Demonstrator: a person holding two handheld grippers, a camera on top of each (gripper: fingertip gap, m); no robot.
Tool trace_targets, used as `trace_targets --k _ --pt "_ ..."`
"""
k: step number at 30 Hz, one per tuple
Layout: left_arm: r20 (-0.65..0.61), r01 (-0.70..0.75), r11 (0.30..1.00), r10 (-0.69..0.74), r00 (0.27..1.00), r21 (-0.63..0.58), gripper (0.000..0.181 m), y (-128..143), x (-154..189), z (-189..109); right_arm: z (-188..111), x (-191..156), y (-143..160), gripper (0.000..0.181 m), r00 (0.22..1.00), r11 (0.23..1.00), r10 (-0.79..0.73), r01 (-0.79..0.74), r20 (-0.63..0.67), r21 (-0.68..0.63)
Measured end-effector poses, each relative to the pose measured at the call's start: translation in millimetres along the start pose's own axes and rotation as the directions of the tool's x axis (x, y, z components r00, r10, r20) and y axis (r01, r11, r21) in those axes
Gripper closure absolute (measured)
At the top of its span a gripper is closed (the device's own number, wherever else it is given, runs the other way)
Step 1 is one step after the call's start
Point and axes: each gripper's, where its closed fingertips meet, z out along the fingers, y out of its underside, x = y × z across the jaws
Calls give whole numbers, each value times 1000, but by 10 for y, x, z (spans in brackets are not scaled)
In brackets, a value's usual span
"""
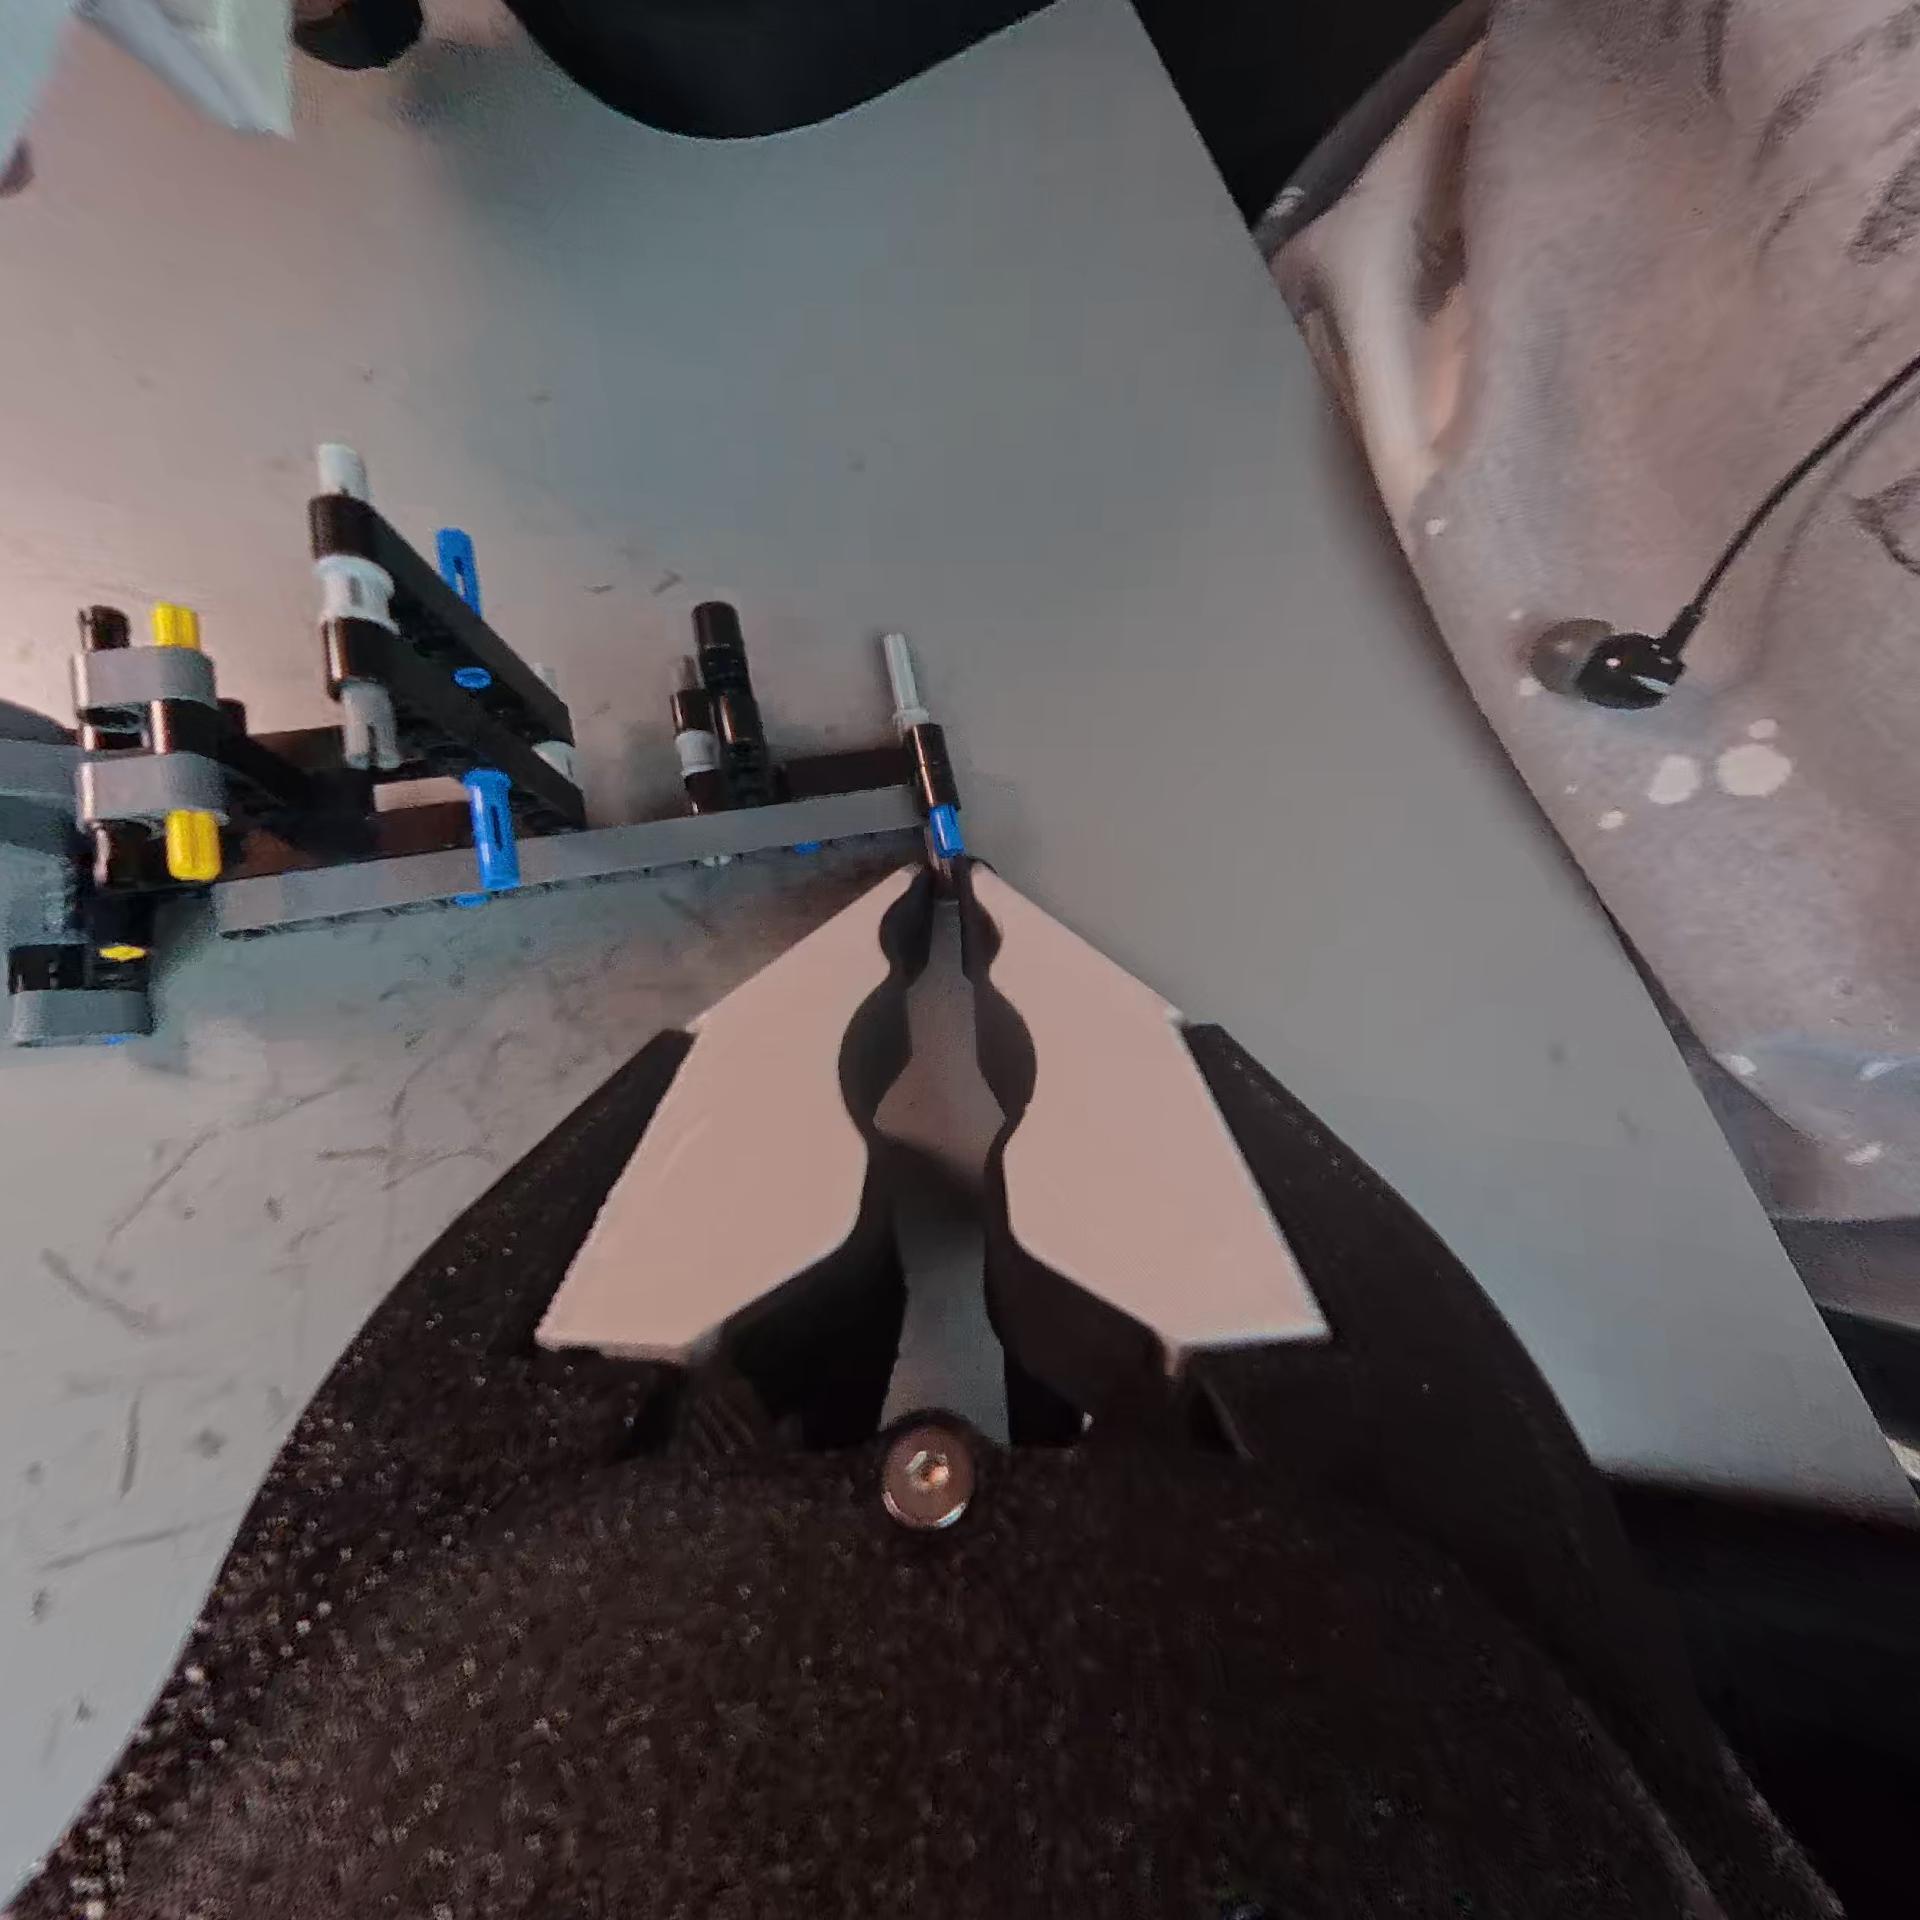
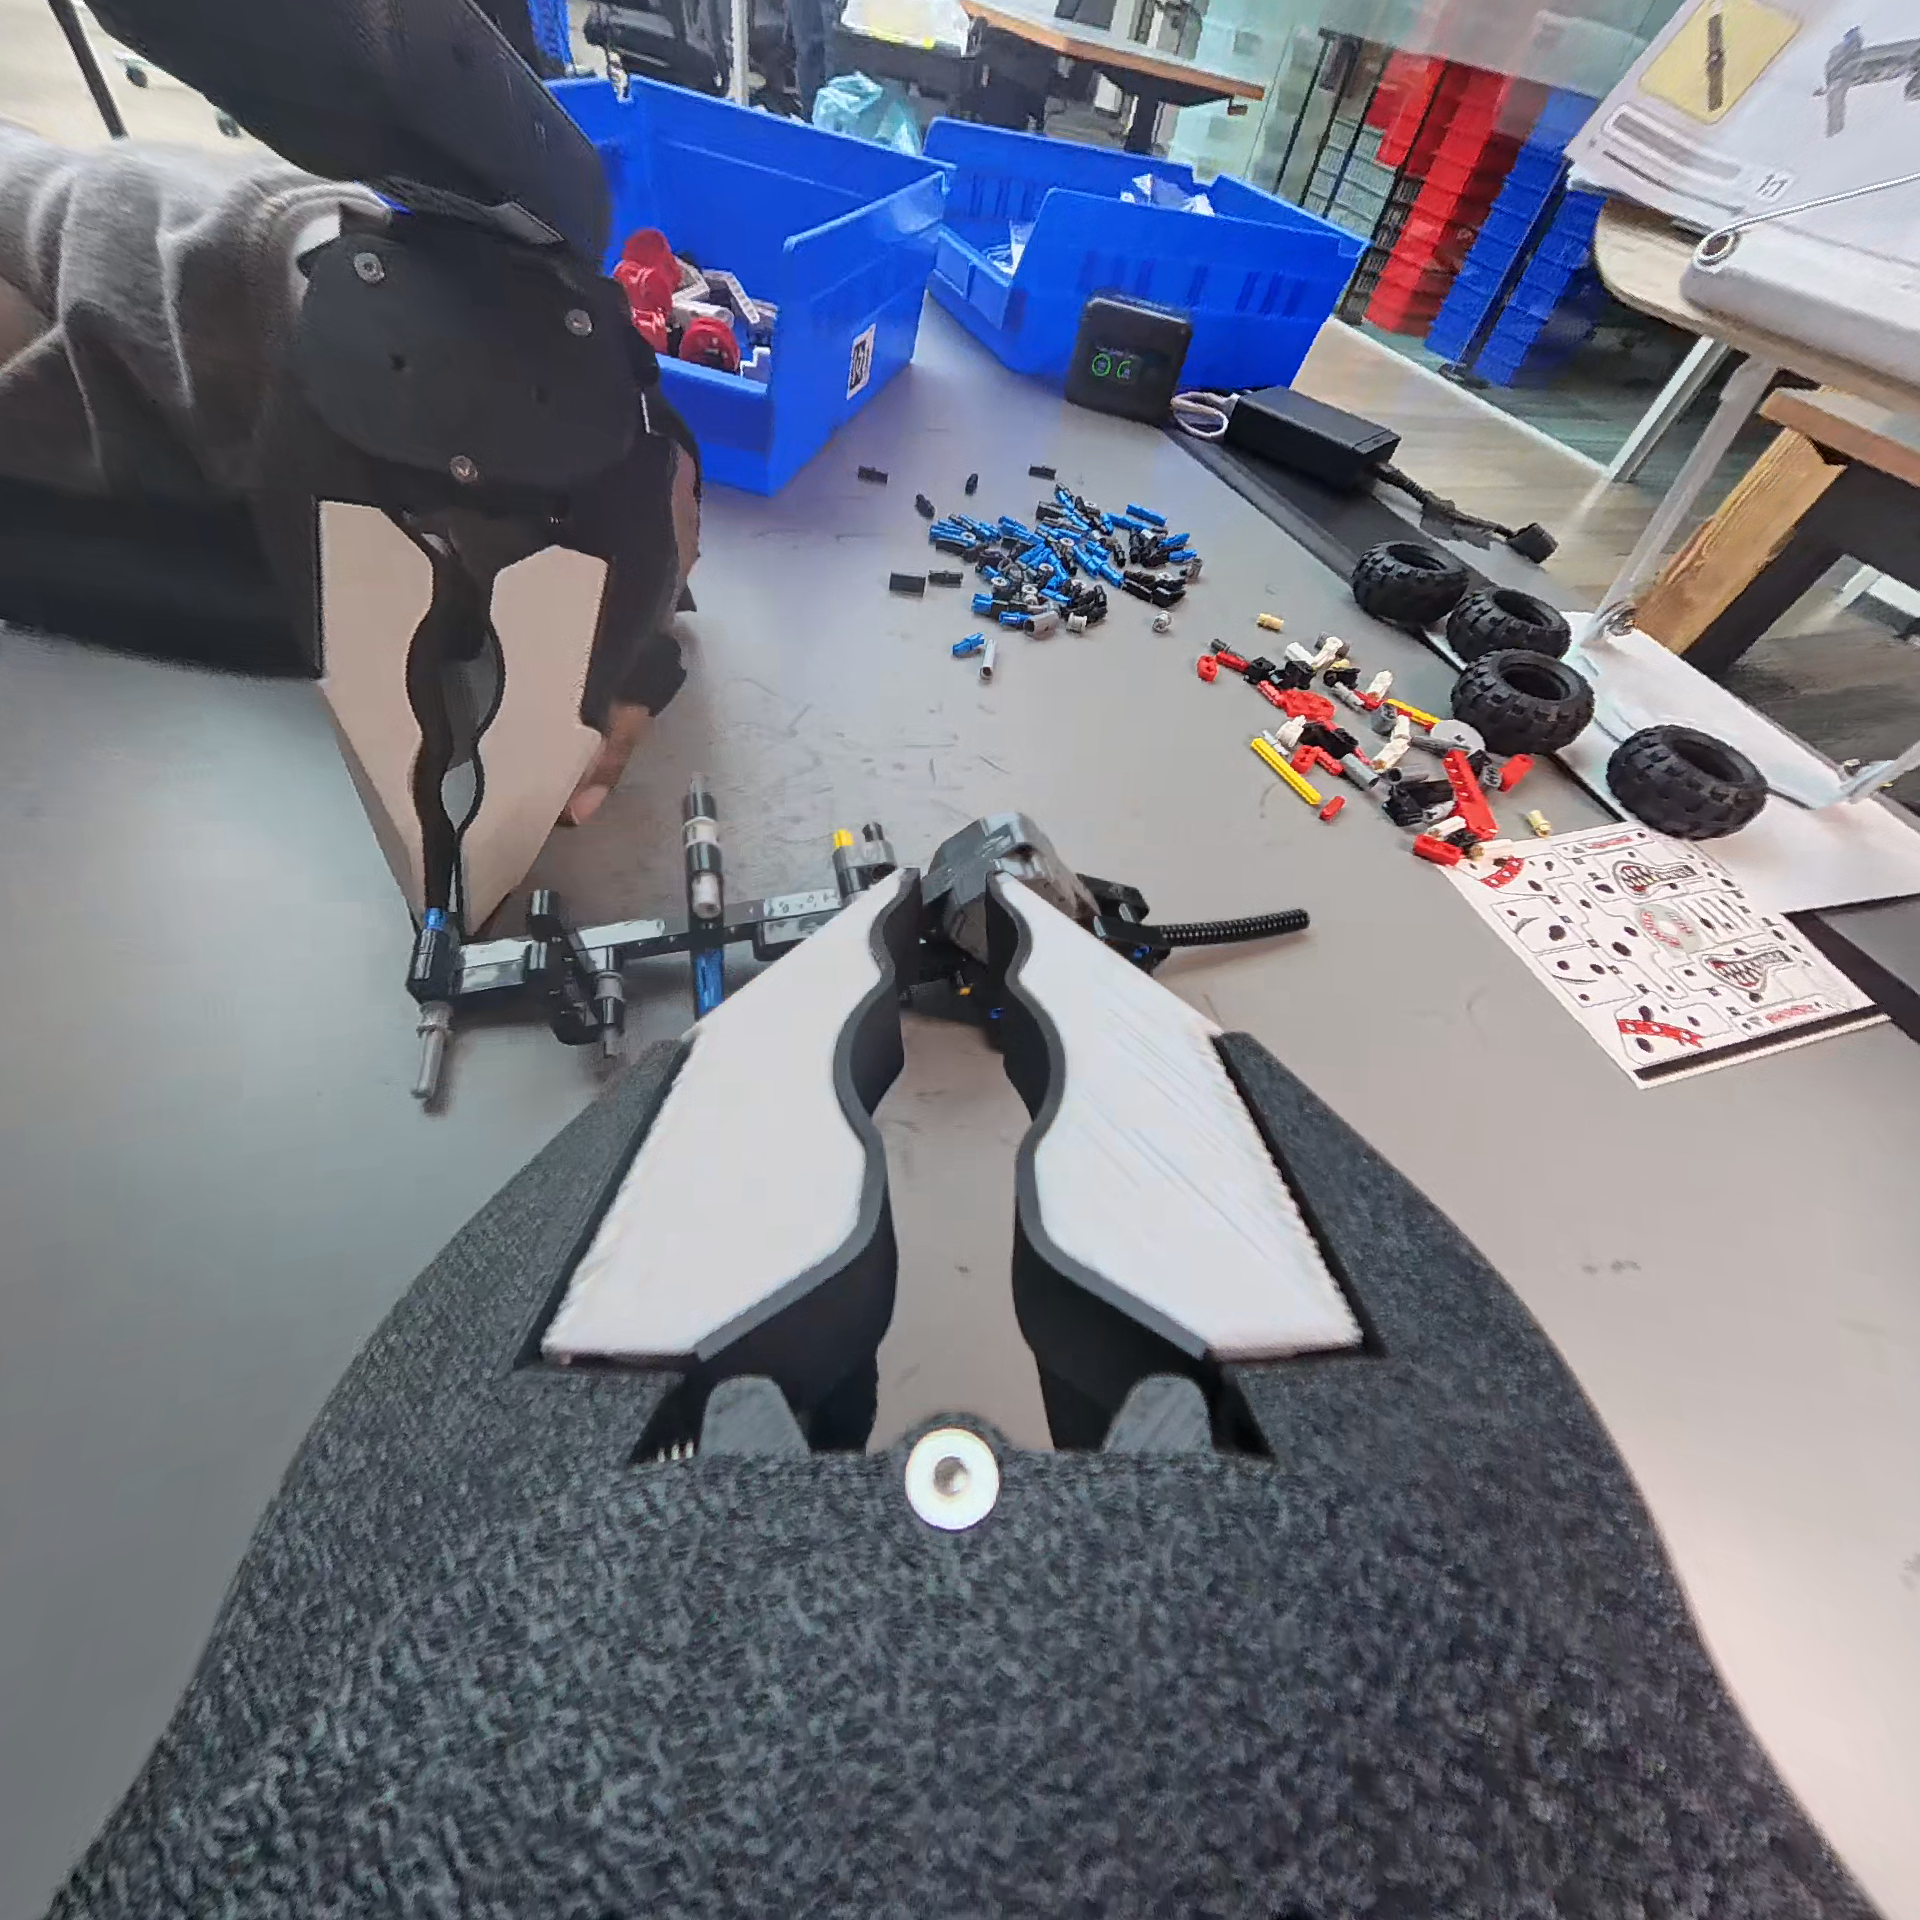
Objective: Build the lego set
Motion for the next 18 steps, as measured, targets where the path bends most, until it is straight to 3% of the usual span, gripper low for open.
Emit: trace_targets --k 1,4,7,9,11,14,18 --pt "-41 -12 1000 12 999 -10 174 7 22 -7 7 5 10 168 1000 1000 -2 2 11 -5" --pt "-139 11 997 -21 990 -73 172 108 6 -117 31 -106 123 153 993 995 -34 44 114 -87" --pt "-54 82 993 -86 995 -79 168 218 -277 -300 31 -173 222 131 973 970 -95 138 210 -200" --pt "67 142 989 -139 988 -43 165 270 -518 -462 53 -130 224 117 950 932 -186 252 252 -260" --pt "246 189 982 -190 951 29 162 301 -811 -656 121 -34 219 103 902 855 -308 401 302 -328" --pt "344 211 947 -287 894 240 158 153 -985 -928 309 119 154 84 830 739 -406 545 383 -397" --pt "493 197 879 -415 764 434 149 97 -1213 -1270 556 384 323 76 799 621 -377 594 470 -512"
